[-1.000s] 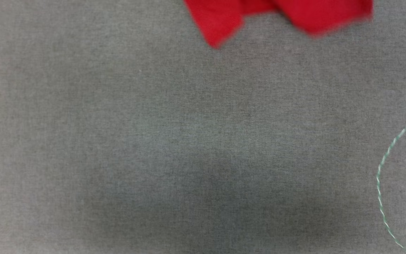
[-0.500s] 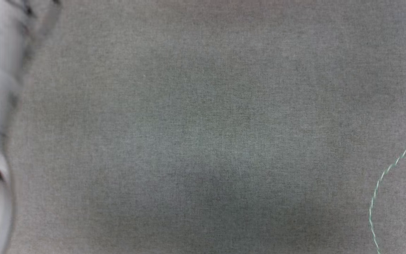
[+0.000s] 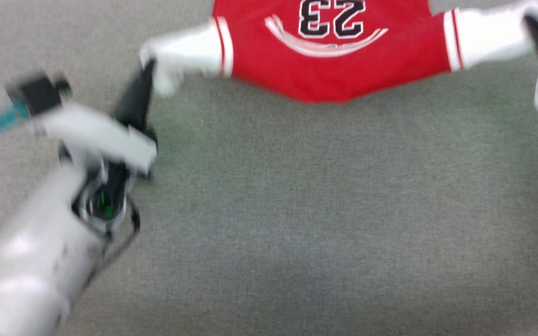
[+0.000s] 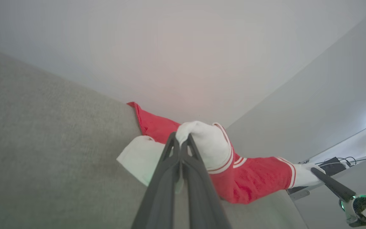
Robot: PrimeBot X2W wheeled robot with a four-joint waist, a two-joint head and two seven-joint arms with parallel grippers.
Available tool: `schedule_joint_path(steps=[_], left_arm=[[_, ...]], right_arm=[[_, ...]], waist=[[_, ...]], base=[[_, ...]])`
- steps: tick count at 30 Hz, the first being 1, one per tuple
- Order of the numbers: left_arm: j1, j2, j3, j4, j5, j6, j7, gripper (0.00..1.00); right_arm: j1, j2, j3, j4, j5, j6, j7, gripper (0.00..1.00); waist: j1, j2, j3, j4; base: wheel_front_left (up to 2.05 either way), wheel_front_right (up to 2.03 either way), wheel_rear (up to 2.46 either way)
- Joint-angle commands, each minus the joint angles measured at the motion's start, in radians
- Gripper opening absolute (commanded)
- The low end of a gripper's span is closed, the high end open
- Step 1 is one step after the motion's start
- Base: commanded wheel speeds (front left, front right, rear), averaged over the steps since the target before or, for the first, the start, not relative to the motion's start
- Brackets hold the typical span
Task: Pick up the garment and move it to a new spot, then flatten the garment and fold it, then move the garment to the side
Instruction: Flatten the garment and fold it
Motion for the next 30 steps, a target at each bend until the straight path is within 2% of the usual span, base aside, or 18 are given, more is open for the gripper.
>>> schedule_joint_path(steps=[1,5,11,19,23,30], left_arm=[[0.082,0.02,-0.006,-0.02,0.0,-0.005,-0.002,0.0],[0.269,0.052,0.014,-0.078,-0.03,-0.005,-0.006,0.0],[0.523,0.052,0.128,-0.213,-0.013,0.001,-0.005,0.0],[0.809,0.051,0.246,-0.447,0.053,0.059,-0.004,0.0],[0.921,0.065,0.289,-0.555,0.085,0.101,-0.004,0.0],[1.006,0.07,0.318,-0.666,0.132,0.156,-0.004,0.0]], right_arm=[[0.082,-0.029,-0.004,-0.059,0.027,-0.001,0.015,0.0],[0.278,-0.082,-0.047,-0.206,0.062,-0.001,0.051,0.0],[0.534,-0.114,-0.154,-0.381,0.054,-0.001,0.128,0.0],[0.804,-0.06,-0.335,-0.613,0.009,-0.001,0.259,0.0],[0.903,-0.011,-0.42,-0.725,-0.029,-0.001,0.332,0.0],[1.009,0.066,-0.51,-0.875,-0.076,-0.001,0.445,0.0]], waist=[[0.0,0.0,-0.055,-0.013],[0.0,0.0,-0.1,-0.025],[0.0,0.0,-0.133,-0.028],[0.0,0.0,-0.144,-0.025],[0.0,0.0,-0.136,-0.021],[0.0,0.0,-0.117,-0.014]], base=[[0.0,0.0,0.0],[0.0,0.0,0.0],[0.0,0.0,0.0],[0.0,0.0,0.0],[0.0,0.0,0.0],[0.0,0.0,0.0]])
